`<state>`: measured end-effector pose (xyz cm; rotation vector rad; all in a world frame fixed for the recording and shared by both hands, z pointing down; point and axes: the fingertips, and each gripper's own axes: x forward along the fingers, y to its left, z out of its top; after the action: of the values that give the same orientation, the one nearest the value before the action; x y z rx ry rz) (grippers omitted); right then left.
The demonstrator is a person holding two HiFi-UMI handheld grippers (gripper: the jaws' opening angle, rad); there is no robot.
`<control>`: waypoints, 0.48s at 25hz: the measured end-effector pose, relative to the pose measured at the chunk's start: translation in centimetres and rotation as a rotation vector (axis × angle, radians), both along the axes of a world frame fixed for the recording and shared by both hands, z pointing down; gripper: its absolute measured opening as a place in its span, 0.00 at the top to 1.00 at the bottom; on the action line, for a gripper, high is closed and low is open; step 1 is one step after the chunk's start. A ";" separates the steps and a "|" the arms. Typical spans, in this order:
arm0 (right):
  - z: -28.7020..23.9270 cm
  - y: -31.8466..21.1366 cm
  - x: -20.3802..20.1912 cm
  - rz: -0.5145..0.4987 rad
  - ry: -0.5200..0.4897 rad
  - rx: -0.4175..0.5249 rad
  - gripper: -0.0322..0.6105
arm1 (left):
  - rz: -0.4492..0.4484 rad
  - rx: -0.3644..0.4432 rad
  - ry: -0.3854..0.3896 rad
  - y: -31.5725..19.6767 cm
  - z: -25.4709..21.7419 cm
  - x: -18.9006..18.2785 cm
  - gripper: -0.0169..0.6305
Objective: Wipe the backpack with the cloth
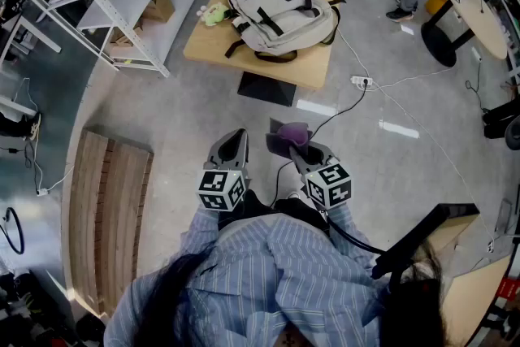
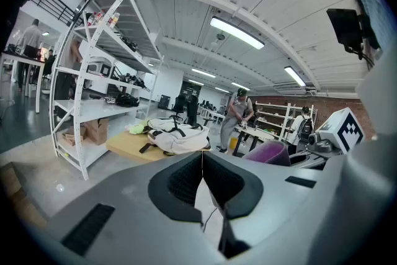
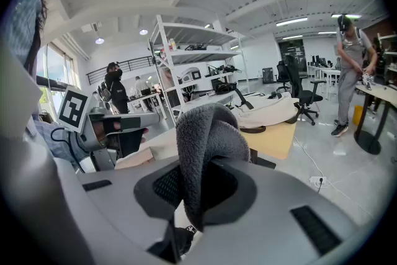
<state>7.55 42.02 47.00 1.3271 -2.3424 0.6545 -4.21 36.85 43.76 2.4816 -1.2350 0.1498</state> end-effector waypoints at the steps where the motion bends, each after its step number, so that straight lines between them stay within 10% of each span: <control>1: 0.1 0.2 0.2 0.000 -0.002 0.000 0.89 | 0.001 0.002 -0.005 0.3 0.0 0.2 0.96; 12: 0.2 1.5 1.2 0.003 -0.033 0.009 0.89 | -0.014 0.005 -0.039 2.6 0.0 0.5 0.96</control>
<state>8.71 43.51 47.24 1.3331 -2.3728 0.6732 -3.74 39.48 43.71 2.4848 -1.2696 0.1933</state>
